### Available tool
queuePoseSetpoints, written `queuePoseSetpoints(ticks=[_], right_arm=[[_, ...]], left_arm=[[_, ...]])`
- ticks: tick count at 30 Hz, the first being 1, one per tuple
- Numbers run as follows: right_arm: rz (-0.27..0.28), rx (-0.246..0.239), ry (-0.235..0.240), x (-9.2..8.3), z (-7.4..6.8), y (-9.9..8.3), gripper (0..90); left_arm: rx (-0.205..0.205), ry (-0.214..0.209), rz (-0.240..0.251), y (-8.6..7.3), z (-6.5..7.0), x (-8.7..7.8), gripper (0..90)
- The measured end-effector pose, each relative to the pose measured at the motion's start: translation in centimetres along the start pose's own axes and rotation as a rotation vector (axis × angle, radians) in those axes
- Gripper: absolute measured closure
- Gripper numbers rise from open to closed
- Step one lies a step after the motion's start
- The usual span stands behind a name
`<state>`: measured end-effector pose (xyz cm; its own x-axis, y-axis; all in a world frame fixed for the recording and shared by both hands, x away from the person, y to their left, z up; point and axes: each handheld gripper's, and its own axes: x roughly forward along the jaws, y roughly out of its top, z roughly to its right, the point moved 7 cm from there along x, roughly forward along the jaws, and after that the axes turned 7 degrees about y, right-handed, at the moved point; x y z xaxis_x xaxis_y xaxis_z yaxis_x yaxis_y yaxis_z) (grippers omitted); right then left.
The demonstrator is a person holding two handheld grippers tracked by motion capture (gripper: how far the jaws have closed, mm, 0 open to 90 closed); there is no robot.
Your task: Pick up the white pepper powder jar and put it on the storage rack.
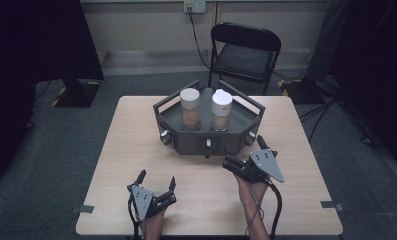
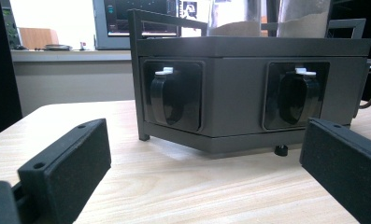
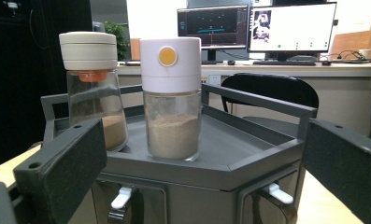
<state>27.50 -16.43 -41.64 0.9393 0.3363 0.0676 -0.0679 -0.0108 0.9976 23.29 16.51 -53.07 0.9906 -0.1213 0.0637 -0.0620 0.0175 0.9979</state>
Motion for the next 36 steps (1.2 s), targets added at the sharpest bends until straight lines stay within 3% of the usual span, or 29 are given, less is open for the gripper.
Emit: queuePoseSetpoints(ticks=[15, 36], right_arm=[[0.000, -0.009, 0.013, -1.7, -0.7, -1.6, 0.0], [0.019, -0.009, -0.015, -4.0, -0.5, -4.3, 0.0]], left_arm=[[0.000, 0.000, 0.000, 0.0, 0.0, 0.0, 1.3], [0.000, 0.000, 0.000, 0.0, 0.0, 0.0, 1.5]])
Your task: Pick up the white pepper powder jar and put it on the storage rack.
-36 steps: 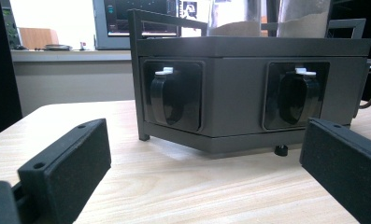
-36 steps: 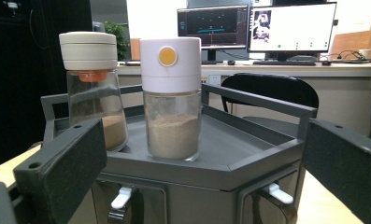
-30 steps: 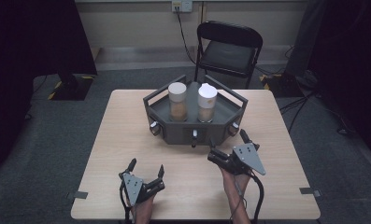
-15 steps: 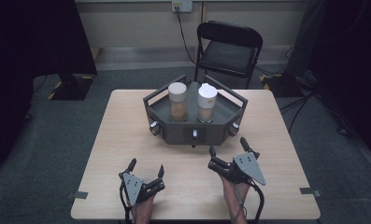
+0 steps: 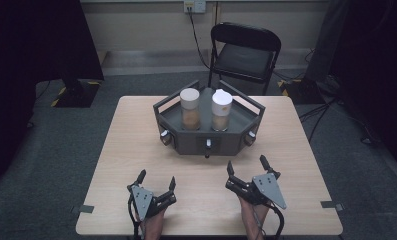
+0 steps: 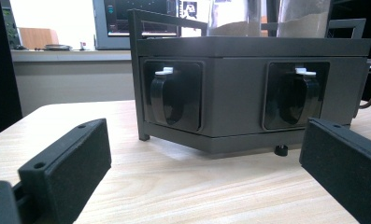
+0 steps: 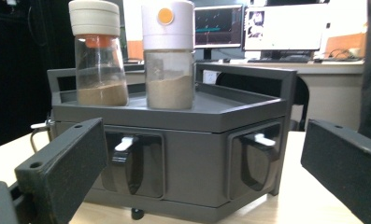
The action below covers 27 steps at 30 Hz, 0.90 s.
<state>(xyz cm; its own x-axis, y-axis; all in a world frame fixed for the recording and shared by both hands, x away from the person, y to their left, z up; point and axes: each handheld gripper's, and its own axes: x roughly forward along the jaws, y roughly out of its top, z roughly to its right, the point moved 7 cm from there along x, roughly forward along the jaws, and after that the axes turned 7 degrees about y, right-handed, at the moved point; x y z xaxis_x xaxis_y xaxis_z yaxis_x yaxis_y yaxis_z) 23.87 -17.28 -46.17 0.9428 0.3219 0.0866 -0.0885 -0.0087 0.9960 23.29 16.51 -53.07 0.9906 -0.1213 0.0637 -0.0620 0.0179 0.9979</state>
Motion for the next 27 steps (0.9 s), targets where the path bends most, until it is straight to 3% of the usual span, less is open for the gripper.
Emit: queuePoseSetpoints(ticks=[14, 27], right_arm=[[0.025, 0.011, -0.010, -1.3, 0.1, -1.6, 0.0], [0.012, 0.014, -0.016, -1.9, 0.0, -3.2, 0.0]], left_arm=[[0.000, 0.000, 0.000, 0.0, 0.0, 0.0, 1.5], [0.000, 0.000, 0.000, 0.0, 0.0, 0.0, 1.5]])
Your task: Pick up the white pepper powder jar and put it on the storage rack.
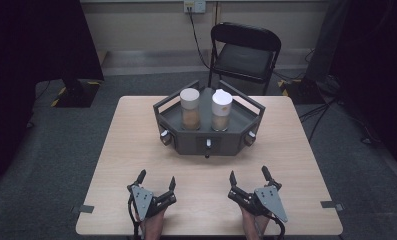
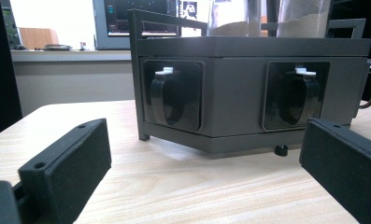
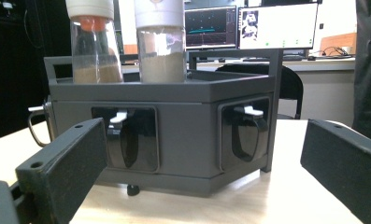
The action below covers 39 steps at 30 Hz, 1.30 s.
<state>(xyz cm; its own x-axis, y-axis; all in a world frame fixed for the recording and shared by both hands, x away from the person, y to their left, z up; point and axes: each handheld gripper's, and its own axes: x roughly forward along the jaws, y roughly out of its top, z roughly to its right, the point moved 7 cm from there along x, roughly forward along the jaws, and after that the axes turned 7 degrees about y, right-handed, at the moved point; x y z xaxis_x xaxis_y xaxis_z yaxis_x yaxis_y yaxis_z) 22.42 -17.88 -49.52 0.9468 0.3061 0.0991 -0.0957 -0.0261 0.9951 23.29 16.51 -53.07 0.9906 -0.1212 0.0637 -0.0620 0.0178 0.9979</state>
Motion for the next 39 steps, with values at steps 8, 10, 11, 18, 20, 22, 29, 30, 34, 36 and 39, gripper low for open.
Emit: queuePoseSetpoints(ticks=[8, 10, 11, 18, 20, 22, 29, 30, 34, 36, 39], right_arm=[[-0.007, 0.007, 0.001, -0.3, -0.1, -1.1, 0.0], [-0.006, -0.009, -0.008, -0.3, -0.3, -1.3, 0.0], [-0.007, -0.011, -0.010, -0.3, -0.3, -1.3, 0.0], [-0.022, -0.003, -0.016, -0.3, -0.3, -1.9, 0.0], [-0.024, -0.002, -0.015, -0.2, -0.3, -2.2, 0.0], [-0.028, 0.002, -0.016, -0.2, -0.4, -2.4, 0.0], [-0.035, 0.011, -0.020, -0.2, -0.3, -2.7, 0.0], [-0.035, 0.011, -0.020, -0.2, -0.3, -2.7, 0.0], [-0.029, 0.013, -0.022, -0.3, -0.3, -3.0, 0.0], [-0.027, 0.014, -0.021, -0.3, -0.3, -3.0, 0.0], [-0.028, 0.007, -0.019, -0.3, -0.4, -3.1, 0.0]], left_arm=[[0.000, 0.000, 0.000, 0.0, 0.0, 0.0, 1.6], [0.000, 0.000, 0.000, 0.0, 0.0, 0.0, 1.6], [0.000, 0.000, 0.000, 0.0, 0.0, 0.0, 1.6], [0.000, 0.000, 0.000, 0.0, 0.0, 0.0, 1.6], [0.000, 0.000, 0.000, 0.0, 0.0, 0.0, 1.6], [0.000, 0.000, 0.000, 0.0, 0.0, 0.0, 1.6], [0.000, 0.000, 0.000, 0.0, 0.0, 0.0, 1.7], [0.000, 0.000, 0.000, 0.0, 0.0, 0.0, 1.7], [0.000, 0.000, 0.000, 0.0, 0.0, 0.0, 1.7], [0.000, 0.000, 0.000, 0.0, 0.0, 0.0, 1.7], [0.000, 0.000, 0.000, 0.0, 0.0, 0.0, 1.7]])
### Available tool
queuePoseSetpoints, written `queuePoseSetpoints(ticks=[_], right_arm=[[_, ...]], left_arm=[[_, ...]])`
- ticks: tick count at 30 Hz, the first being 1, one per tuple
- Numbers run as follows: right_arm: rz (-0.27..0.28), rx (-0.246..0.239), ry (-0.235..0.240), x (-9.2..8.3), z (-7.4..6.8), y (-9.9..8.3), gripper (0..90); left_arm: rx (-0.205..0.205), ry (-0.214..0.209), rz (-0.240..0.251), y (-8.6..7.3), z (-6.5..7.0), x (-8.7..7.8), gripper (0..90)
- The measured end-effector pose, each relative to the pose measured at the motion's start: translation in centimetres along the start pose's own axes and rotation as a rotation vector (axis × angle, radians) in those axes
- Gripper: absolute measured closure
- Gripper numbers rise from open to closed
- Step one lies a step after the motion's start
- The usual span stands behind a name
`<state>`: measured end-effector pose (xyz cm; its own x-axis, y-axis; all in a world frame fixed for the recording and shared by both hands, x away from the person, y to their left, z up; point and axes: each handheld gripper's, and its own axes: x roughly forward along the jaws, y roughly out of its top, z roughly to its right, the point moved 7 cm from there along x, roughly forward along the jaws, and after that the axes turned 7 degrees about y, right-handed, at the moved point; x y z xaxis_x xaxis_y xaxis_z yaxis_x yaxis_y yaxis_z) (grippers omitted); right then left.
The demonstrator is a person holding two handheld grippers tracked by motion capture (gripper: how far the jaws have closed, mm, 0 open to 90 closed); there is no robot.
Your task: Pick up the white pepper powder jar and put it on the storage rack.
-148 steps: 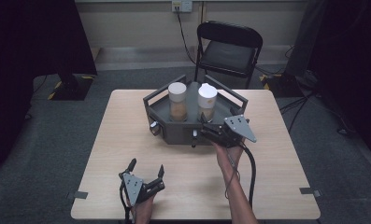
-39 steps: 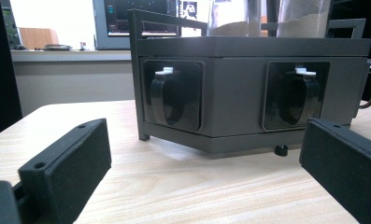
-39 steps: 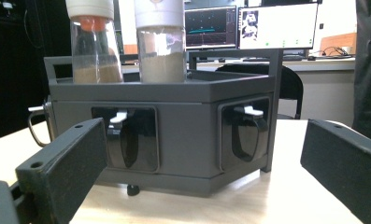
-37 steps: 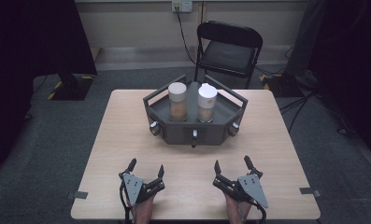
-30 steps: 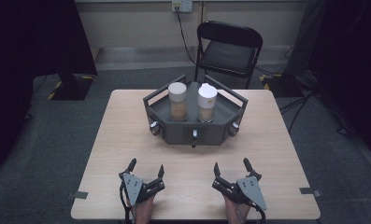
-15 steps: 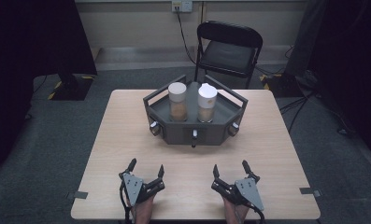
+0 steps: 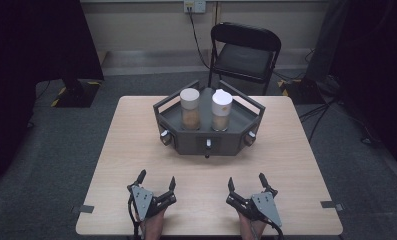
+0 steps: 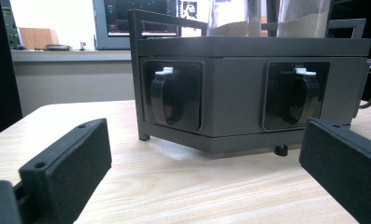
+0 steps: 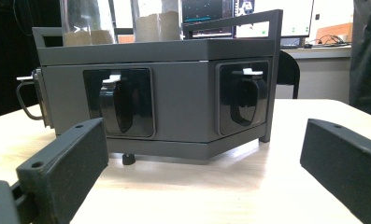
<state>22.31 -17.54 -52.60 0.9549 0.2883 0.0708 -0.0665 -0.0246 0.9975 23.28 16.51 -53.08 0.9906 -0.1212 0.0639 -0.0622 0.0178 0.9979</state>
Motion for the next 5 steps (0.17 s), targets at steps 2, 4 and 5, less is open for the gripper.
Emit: queuePoseSetpoints(ticks=[2, 4, 5], right_arm=[[-0.003, 0.001, -0.001, 0.03, 0.00, 0.00, 0.0], [-0.006, 0.000, -0.002, 0.07, -0.01, 0.01, 0.0], [-0.006, -0.002, -0.001, 0.07, -0.03, 0.00, 0.0]], left_arm=[[0.000, 0.000, 0.000, 0.00, 0.00, 0.00, 1.8], [0.000, 0.000, 0.000, 0.00, 0.00, 0.00, 1.9], [0.000, 0.000, 0.000, 0.00, 0.00, 0.00, 1.9]])
